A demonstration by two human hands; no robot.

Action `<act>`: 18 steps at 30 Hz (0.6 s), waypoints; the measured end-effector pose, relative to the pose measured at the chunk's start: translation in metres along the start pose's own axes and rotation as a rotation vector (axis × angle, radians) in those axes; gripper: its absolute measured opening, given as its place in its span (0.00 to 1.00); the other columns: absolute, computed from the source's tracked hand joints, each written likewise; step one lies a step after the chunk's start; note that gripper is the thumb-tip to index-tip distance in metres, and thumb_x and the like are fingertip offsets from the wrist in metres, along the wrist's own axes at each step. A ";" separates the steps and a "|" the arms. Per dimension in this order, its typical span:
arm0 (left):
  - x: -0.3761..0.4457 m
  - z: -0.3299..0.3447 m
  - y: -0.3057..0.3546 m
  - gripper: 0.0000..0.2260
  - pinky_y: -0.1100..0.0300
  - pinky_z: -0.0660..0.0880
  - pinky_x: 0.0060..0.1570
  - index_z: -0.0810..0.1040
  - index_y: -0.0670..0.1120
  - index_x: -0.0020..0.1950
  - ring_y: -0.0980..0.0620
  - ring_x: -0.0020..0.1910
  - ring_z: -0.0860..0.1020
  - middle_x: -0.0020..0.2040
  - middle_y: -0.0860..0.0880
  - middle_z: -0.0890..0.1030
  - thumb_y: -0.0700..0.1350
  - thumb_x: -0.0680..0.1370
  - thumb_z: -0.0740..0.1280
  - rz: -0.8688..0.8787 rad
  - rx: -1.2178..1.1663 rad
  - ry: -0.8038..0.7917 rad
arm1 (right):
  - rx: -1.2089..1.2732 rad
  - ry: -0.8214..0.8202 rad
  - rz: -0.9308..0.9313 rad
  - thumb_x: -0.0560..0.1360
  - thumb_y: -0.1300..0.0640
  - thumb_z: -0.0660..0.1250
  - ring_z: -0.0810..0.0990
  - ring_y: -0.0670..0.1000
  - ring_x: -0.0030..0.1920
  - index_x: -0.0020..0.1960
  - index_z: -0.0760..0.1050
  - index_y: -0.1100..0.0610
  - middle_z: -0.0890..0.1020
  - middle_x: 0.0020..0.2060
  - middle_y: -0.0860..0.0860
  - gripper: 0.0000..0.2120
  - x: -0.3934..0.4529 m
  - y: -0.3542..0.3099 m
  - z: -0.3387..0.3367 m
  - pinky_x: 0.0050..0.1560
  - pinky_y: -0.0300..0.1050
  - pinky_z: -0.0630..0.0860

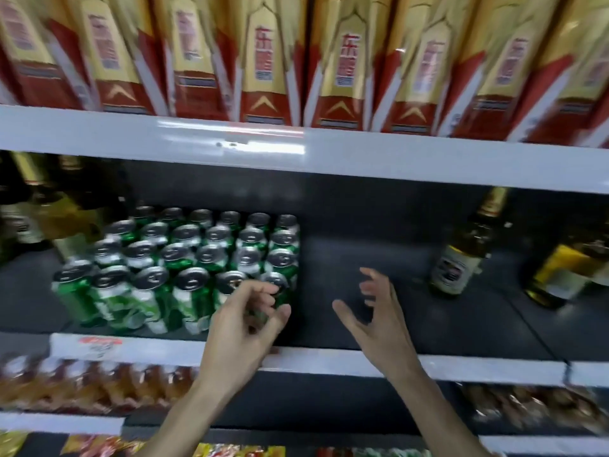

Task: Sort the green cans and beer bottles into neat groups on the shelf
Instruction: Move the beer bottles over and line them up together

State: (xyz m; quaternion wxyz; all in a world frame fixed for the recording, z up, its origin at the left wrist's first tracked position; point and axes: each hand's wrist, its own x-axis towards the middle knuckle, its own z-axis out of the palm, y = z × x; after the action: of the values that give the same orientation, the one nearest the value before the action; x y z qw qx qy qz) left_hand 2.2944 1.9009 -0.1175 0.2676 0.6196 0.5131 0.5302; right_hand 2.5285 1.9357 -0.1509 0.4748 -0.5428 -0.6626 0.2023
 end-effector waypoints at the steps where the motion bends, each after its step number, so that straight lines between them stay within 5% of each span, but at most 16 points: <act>1: 0.001 0.011 0.002 0.10 0.70 0.74 0.38 0.79 0.54 0.53 0.58 0.44 0.82 0.44 0.53 0.82 0.43 0.77 0.76 0.001 -0.033 -0.031 | -0.023 0.033 0.005 0.71 0.30 0.66 0.71 0.35 0.62 0.68 0.61 0.34 0.71 0.60 0.42 0.29 -0.005 0.000 -0.016 0.57 0.24 0.68; 9: 0.011 0.118 0.045 0.12 0.67 0.78 0.45 0.80 0.53 0.56 0.57 0.48 0.83 0.50 0.52 0.84 0.42 0.76 0.77 0.034 -0.191 -0.269 | -0.183 0.293 0.059 0.74 0.44 0.73 0.75 0.46 0.58 0.67 0.65 0.46 0.75 0.57 0.49 0.27 -0.050 0.008 -0.142 0.53 0.26 0.70; 15: 0.026 0.201 0.086 0.13 0.70 0.77 0.46 0.80 0.51 0.58 0.55 0.50 0.83 0.51 0.52 0.84 0.42 0.76 0.77 0.116 -0.198 -0.325 | -0.195 0.415 0.105 0.72 0.35 0.67 0.75 0.40 0.59 0.70 0.66 0.49 0.74 0.57 0.47 0.32 -0.066 0.037 -0.229 0.53 0.29 0.71; 18: 0.041 0.241 0.099 0.14 0.72 0.77 0.45 0.80 0.49 0.58 0.56 0.49 0.83 0.51 0.51 0.84 0.44 0.75 0.78 0.138 -0.216 -0.297 | -0.222 0.445 0.098 0.75 0.38 0.69 0.75 0.43 0.59 0.68 0.66 0.44 0.75 0.57 0.46 0.26 -0.065 0.061 -0.271 0.55 0.36 0.72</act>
State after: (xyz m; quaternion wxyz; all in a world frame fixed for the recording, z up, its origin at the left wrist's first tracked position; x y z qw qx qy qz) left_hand 2.5496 1.9575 -0.0863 0.3682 0.6924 0.3644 0.5022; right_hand 2.7880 1.8290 -0.0986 0.5361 -0.6541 -0.5330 0.0265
